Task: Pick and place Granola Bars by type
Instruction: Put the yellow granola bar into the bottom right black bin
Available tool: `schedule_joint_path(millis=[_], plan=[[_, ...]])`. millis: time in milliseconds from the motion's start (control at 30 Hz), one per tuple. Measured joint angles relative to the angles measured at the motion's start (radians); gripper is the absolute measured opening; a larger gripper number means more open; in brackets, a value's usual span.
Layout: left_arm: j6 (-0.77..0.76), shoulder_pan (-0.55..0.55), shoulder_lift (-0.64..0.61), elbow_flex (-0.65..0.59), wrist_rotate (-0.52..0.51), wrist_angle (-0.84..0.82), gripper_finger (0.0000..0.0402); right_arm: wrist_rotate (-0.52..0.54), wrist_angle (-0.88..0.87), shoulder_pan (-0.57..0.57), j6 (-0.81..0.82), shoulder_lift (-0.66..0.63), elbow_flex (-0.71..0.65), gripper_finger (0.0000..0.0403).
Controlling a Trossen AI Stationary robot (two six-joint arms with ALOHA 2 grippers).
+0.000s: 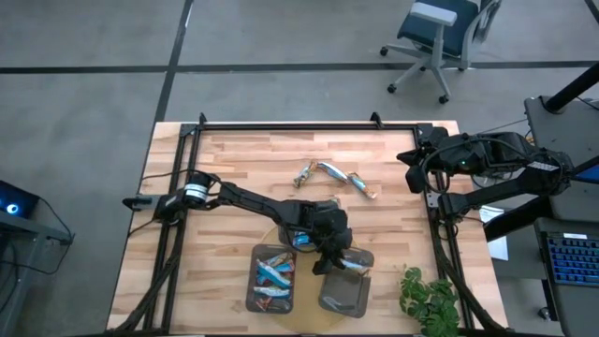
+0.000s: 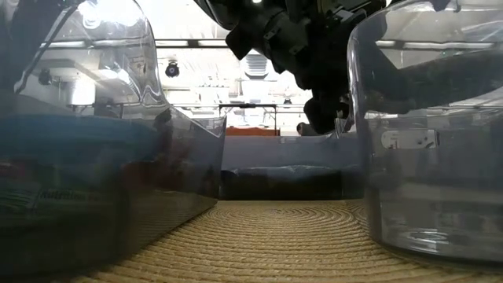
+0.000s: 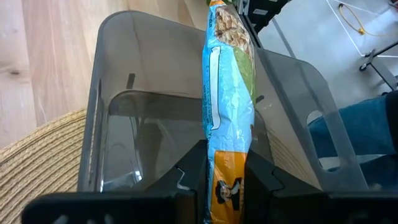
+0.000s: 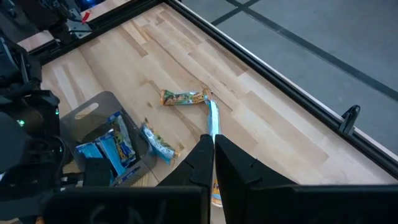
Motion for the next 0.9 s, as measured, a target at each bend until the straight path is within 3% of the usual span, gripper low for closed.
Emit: schedule_joint_path(millis=[167, 467, 900], plan=[[0.001, 0.000, 0.000, 0.000, 0.000, -0.005, 0.0059, 0.000, 0.000, 0.000, 0.000, 0.000, 0.000, 0.0008], [-0.002, 0.000, 0.000, 0.000, -0.002, -0.014, 0.0131, 0.000, 0.001, 0.000, 0.000, 0.000, 0.000, 0.0008], [0.005, 0.002, -0.011, 0.038, 0.003, -0.087, 0.0134, 0.006, 0.001, 0.000, 0.000, 0.000, 0.000, 0.0008]])
